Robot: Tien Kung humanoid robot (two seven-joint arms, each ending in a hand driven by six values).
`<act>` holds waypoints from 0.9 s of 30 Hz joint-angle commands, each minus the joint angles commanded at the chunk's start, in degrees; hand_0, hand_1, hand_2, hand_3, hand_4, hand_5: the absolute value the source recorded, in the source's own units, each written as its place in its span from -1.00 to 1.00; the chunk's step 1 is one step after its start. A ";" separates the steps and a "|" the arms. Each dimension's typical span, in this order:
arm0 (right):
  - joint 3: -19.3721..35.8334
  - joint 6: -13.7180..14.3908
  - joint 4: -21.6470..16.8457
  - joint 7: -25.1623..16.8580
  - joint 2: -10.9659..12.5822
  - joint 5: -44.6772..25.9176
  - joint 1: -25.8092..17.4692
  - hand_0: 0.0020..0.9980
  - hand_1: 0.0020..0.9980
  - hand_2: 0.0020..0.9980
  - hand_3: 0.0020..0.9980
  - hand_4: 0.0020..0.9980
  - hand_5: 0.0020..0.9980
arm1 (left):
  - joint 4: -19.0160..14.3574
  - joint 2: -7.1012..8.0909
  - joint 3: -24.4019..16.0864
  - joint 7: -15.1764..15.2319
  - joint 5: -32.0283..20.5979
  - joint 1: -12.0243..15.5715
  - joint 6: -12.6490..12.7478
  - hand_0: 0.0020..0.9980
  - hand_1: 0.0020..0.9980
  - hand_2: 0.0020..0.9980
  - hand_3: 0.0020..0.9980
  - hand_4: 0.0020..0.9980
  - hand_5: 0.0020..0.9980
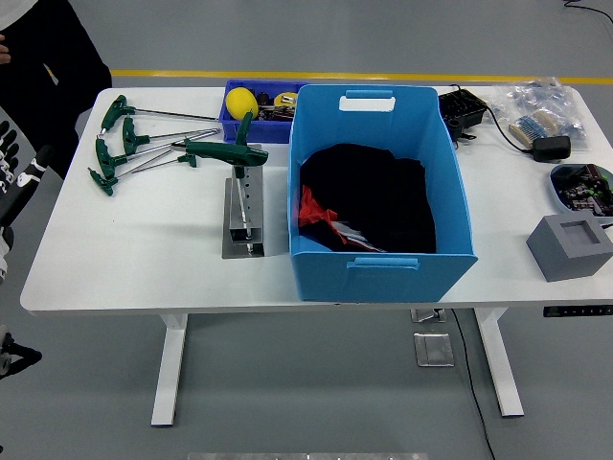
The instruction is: Lift tool from toolbox,place it in box,lift tool from toolbox,place it in box
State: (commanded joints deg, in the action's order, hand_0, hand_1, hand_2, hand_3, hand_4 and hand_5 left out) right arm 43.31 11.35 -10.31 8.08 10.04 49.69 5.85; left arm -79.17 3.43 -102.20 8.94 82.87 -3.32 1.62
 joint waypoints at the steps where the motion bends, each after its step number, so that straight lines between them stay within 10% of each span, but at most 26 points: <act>1: 0.05 -0.02 0.00 0.01 0.00 0.13 0.01 0.25 0.23 0.40 0.08 0.58 0.14 | 0.01 -0.05 0.07 0.00 0.01 -0.08 -0.03 1.00 1.00 1.00 1.00 1.00 0.17; 27: 1.56 -0.20 0.00 0.64 -0.42 1.72 -0.61 0.24 0.23 0.40 0.08 0.59 0.15 | -2.14 0.56 0.65 -0.85 3.93 0.02 -1.93 1.00 1.00 1.00 1.00 1.00 0.16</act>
State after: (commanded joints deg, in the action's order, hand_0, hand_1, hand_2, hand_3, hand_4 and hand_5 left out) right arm 44.88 11.16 -10.31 8.72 9.62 51.41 5.24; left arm -81.31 3.99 -101.55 8.09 86.80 -3.31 -0.31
